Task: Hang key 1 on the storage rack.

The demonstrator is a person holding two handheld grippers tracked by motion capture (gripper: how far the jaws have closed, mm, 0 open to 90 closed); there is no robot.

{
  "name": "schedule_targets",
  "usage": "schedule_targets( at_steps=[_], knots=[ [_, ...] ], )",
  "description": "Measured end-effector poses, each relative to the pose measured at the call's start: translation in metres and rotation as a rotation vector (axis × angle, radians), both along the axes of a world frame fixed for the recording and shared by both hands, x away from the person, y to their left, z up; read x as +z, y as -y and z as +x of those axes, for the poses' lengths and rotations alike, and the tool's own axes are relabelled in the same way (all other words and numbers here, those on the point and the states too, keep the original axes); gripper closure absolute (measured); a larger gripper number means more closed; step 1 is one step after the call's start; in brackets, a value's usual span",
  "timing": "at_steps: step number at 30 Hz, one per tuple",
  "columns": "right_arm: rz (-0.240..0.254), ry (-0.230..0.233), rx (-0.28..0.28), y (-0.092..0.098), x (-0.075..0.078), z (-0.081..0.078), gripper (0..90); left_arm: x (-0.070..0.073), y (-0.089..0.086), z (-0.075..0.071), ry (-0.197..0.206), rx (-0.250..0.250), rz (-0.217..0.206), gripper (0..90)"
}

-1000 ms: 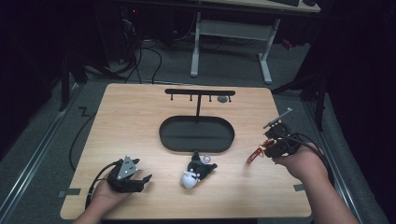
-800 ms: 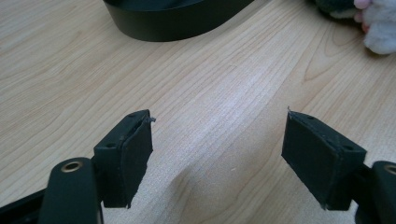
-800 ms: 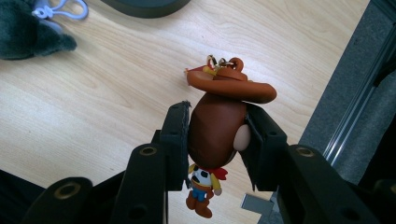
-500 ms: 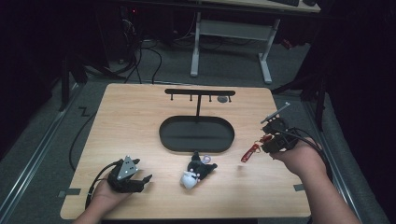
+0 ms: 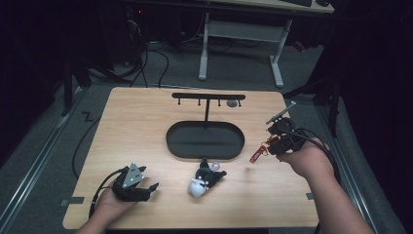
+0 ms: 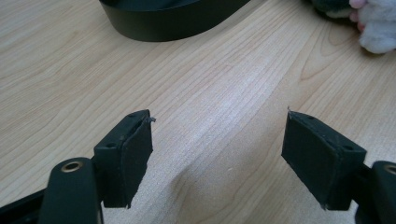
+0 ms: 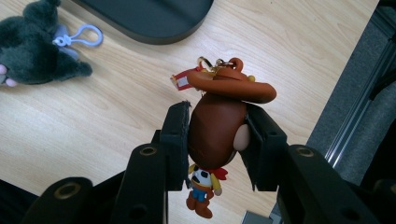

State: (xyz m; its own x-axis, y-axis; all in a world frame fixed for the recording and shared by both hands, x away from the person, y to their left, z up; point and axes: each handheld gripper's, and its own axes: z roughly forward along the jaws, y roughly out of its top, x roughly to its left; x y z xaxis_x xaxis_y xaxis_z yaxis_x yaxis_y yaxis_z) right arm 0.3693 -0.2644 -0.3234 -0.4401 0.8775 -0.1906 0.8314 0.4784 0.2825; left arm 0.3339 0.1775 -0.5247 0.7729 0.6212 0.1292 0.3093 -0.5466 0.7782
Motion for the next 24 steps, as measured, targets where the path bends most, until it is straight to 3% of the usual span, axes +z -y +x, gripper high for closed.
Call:
schedule_targets(
  at_steps=[10, 24],
  knots=[
    [-0.004, -0.006, 0.014, -0.010, 0.002, 0.011, 64.4, 0.000, -0.001, 0.000, 0.003, 0.003, -0.003, 24.7],
    [-0.007, 0.022, 0.024, -0.026, 0.012, 0.035, 64.5, 0.001, -0.002, 0.000, 0.000, 0.004, -0.004, 24.7]
  ],
)
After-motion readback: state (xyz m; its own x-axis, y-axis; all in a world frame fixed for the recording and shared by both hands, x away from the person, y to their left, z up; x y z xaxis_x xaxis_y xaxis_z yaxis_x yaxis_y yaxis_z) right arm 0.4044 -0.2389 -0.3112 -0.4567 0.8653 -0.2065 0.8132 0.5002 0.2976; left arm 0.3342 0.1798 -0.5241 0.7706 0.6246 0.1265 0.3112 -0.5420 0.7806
